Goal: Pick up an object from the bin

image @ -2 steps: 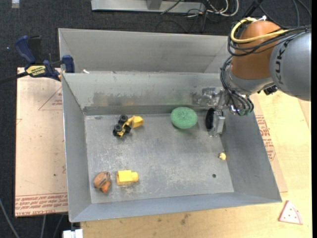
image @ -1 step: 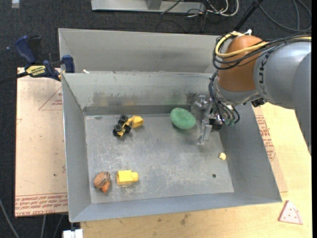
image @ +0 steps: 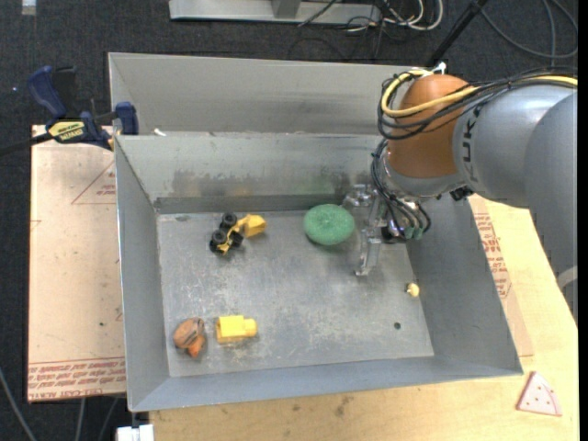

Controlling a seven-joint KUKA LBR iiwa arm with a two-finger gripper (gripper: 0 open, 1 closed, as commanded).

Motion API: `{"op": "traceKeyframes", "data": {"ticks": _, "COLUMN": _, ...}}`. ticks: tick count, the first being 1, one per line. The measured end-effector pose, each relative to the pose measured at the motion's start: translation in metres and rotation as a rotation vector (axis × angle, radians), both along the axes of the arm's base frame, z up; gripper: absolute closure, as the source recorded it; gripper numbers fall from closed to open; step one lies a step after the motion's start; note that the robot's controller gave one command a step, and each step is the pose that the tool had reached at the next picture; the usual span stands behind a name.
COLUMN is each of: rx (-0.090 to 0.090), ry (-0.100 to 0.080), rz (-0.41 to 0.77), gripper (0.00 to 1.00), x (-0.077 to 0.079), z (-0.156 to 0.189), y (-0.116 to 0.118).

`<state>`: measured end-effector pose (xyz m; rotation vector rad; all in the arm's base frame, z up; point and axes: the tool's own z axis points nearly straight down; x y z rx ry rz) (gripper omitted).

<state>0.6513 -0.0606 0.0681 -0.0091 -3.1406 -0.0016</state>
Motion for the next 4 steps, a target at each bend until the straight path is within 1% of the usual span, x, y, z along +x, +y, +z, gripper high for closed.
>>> {"op": "traceKeyframes", "data": {"ticks": 1, "rx": 0.0, "ry": -0.003, "rz": 0.043, "gripper": 0.0, "x": 0.002, "z": 0.002, "y": 0.01}}
{"op": "traceKeyframes", "data": {"ticks": 2, "rx": 0.0, "ry": -0.002, "rz": 0.036, "gripper": 0.0, "x": 0.002, "z": 0.002, "y": 0.03}}
{"op": "traceKeyframes", "data": {"ticks": 3, "rx": 0.0, "ry": -0.005, "rz": 0.093, "gripper": 1.0, "x": 0.007, "z": 0.002, "y": 0.044}}
{"op": "traceKeyframes", "data": {"ticks": 4, "rx": 0.0, "ry": -0.005, "rz": 0.093, "gripper": 1.0, "x": 0.007, "z": 0.002, "y": 0.044}}
